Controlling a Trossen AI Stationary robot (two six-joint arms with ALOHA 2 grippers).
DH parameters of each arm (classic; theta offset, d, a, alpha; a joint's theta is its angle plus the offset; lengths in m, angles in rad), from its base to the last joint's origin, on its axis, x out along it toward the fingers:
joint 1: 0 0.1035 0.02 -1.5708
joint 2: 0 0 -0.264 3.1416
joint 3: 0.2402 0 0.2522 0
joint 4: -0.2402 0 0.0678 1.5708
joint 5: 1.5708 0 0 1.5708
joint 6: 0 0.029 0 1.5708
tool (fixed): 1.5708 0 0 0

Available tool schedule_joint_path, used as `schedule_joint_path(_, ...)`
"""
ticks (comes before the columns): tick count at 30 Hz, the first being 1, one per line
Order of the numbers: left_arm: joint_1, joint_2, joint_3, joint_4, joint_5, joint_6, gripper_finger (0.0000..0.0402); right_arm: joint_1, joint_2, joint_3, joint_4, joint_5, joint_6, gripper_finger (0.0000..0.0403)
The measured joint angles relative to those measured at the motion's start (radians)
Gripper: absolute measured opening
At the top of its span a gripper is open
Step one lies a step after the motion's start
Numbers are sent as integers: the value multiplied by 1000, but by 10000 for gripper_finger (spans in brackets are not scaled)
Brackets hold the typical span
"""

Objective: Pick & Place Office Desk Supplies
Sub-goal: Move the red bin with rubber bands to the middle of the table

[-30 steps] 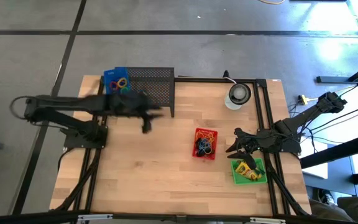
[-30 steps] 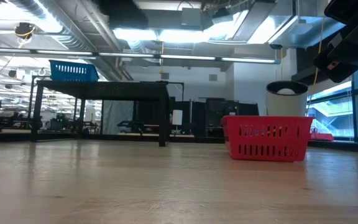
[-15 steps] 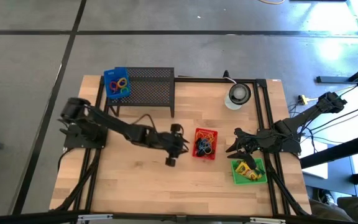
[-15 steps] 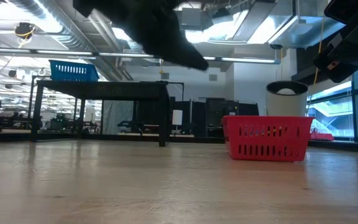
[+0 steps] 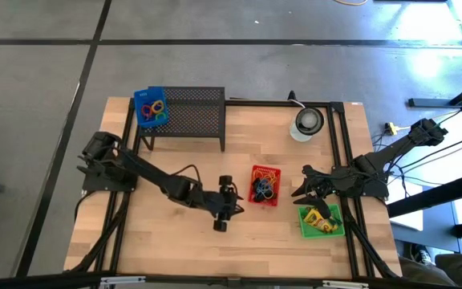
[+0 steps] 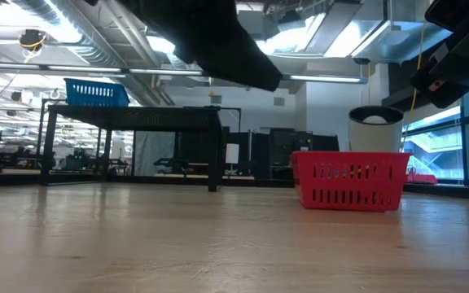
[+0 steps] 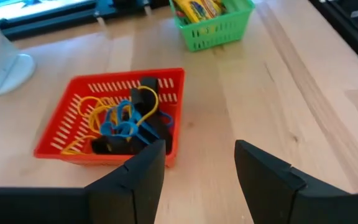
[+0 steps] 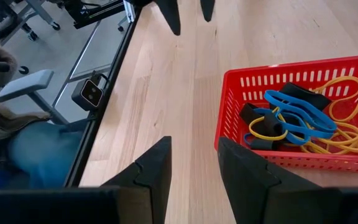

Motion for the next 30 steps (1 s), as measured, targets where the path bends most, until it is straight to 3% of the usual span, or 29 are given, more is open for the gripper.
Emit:
schedule_joint_path(5, -21, 0, 0, 34, -59, -16, 189, 0, 0, 0, 0, 3, -2, 133)
schedule_joint_path(7, -29, 0, 0, 36, -59, -19, 189, 0, 0, 0, 0, 51, -16, 133)
schedule_joint_path(11, -43, 0, 0, 36, -58, -14, 189, 0, 10, 0, 45, 250, -77, 133)
schedule_joint_path(16, -46, 0, 0, 36, -65, 16, 189, -2, 55, 0, 267, 564, -13, 133)
schedule_joint_path(18, -46, 0, 0, 36, -65, 17, 189, -2, 76, 2, 317, 643, -9, 133)
schedule_joint_path(24, -47, 0, 0, 29, -65, 19, 189, -2, 121, 2, 350, 562, -25, 133)
schedule_joint_path(30, -54, 0, 0, 28, -91, 20, 189, -10, 155, 1, 410, 559, 21, 133)
